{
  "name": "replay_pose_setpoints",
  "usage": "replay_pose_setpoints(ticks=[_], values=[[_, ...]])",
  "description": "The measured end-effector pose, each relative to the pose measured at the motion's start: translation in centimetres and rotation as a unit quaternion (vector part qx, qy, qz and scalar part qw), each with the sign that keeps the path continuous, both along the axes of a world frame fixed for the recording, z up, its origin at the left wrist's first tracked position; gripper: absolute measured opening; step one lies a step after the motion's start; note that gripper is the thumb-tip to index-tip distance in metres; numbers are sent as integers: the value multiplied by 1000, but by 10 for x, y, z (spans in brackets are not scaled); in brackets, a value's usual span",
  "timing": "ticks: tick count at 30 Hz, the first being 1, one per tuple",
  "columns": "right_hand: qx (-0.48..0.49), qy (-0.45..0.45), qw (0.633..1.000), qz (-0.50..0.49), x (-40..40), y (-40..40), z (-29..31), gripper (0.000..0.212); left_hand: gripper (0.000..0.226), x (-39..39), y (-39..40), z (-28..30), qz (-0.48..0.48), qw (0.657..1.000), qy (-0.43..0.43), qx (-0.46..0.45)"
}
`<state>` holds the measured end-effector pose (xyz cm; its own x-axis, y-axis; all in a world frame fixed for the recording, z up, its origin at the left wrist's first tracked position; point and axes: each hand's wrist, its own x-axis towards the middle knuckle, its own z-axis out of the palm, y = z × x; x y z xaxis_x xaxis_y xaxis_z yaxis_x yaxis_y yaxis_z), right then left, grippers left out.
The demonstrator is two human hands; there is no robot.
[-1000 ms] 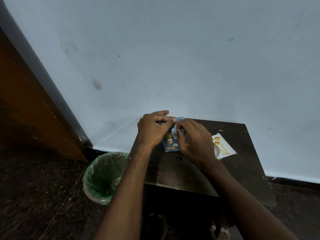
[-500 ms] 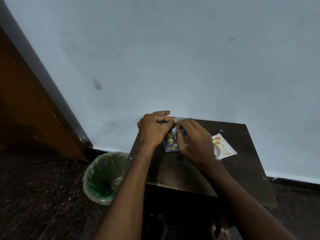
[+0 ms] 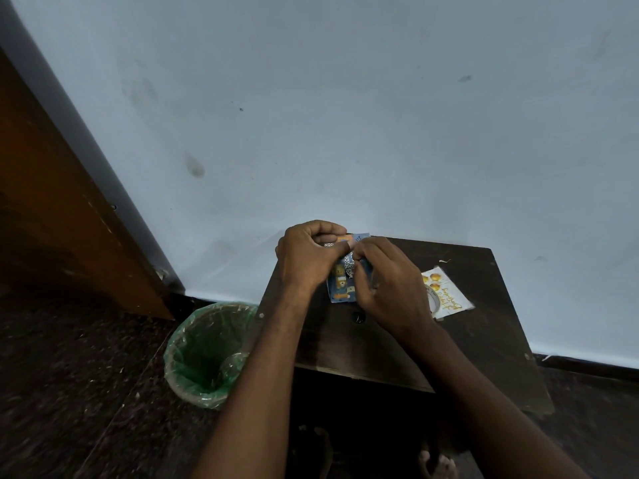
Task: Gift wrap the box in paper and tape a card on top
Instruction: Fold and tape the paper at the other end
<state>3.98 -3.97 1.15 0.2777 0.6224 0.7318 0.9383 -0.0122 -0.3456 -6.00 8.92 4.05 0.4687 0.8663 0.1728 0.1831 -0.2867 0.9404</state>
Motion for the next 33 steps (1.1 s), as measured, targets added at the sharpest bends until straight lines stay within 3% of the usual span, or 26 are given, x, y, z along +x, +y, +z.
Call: replay_pose_setpoints(ticks=[4, 9, 15, 19, 21, 23, 24, 26, 29, 31, 33], values=[[3, 14, 1000, -12, -3, -1, -5, 14, 21, 2, -1, 0, 20, 999, -20, -30], [-19, 23, 999, -16, 3, 2, -4, 36, 17, 4, -6, 1, 35, 996, -57, -53], [6, -7, 1000, -22, 6, 2, -4, 9, 13, 6, -5, -4, 44, 996, -59, -50], [-23, 2, 1000, -16, 3, 3, -3, 23, 13, 5, -3, -4, 43, 996, -57, -48], [-62, -9, 998, -21, 5, 4, -4, 46, 10, 6, -5, -4, 34, 996, -63, -47], [-70, -22, 997, -18, 7, 5, -4, 48, 6, 6, -7, -3, 41, 997, -60, -35], [-67, -16, 998, -13, 7, 6, -3, 47, 16, 6, -7, -2, 47, 997, -54, -30], [-54, 31, 998, 6, 6, 5, -1, 50, 34, 6, -4, -2, 47, 995, -67, -55], [-3, 152, 988, 24, 6, 0, 2, 70, 33, 6, 0, -2, 54, 988, -112, -95], [41, 231, 971, 46, 8, -4, 4, 77, 20, 5, -2, 0, 56, 990, -115, -64], [63, 280, 956, 55, 10, -5, 5, 80, 29, 4, -5, 2, 39, 996, -82, 19]])
